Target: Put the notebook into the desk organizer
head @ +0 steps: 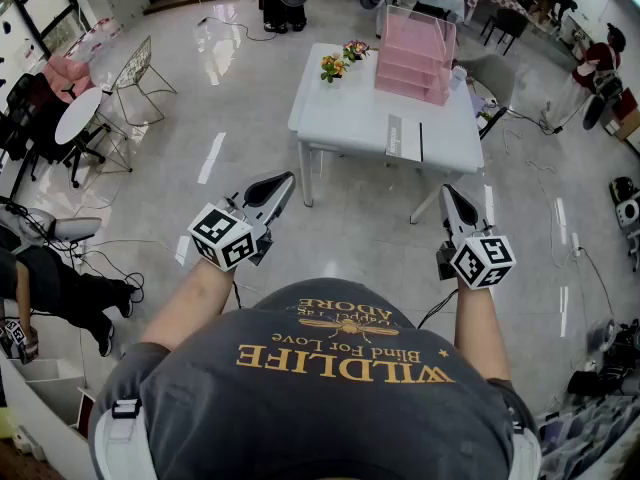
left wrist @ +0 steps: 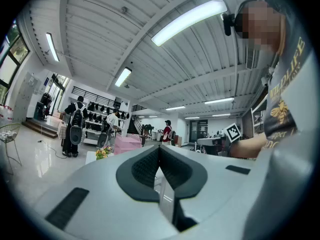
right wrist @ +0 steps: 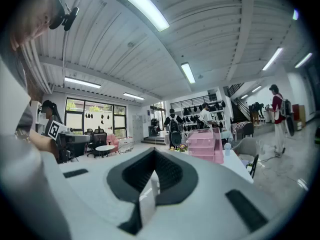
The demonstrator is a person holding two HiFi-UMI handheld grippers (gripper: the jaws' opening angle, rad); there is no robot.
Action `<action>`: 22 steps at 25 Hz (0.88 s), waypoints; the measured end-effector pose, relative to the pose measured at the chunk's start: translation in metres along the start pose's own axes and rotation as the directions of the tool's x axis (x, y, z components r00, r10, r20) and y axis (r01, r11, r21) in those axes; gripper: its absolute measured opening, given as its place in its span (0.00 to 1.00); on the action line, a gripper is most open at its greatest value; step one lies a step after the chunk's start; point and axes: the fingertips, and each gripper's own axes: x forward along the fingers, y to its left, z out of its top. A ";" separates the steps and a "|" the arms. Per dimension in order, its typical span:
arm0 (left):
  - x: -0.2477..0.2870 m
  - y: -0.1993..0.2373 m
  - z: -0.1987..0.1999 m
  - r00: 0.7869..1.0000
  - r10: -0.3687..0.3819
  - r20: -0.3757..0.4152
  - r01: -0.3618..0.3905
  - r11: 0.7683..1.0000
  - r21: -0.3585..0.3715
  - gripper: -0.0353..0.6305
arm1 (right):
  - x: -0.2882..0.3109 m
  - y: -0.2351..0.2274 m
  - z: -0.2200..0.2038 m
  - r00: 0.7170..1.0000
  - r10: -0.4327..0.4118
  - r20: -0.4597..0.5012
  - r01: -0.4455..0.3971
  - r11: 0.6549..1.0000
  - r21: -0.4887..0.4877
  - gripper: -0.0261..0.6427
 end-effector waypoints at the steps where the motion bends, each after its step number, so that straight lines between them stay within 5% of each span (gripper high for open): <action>1: 0.000 -0.001 -0.001 1.000 0.000 0.000 0.000 1.000 -0.001 0.05 | -0.001 -0.001 -0.001 1.000 0.000 0.000 0.000 1.000 -0.002 0.04; 17: 0.016 -0.013 0.000 1.000 0.025 0.004 -0.025 1.000 0.005 0.05 | -0.004 -0.026 0.001 1.000 0.006 0.006 -0.006 1.000 0.021 0.04; 18: 0.019 -0.015 0.000 1.000 0.028 0.006 -0.028 1.000 0.007 0.05 | -0.003 -0.027 0.002 1.000 0.028 0.010 -0.028 0.999 0.029 0.08; 20: 0.024 -0.020 0.002 0.999 0.034 0.008 -0.035 0.999 0.013 0.05 | -0.002 -0.028 0.006 0.997 0.070 0.014 -0.070 0.997 0.033 0.43; 22: 0.029 -0.026 0.004 0.999 0.044 0.010 -0.044 0.999 0.017 0.05 | -0.004 -0.031 0.010 0.996 0.093 0.012 -0.093 0.996 0.016 0.54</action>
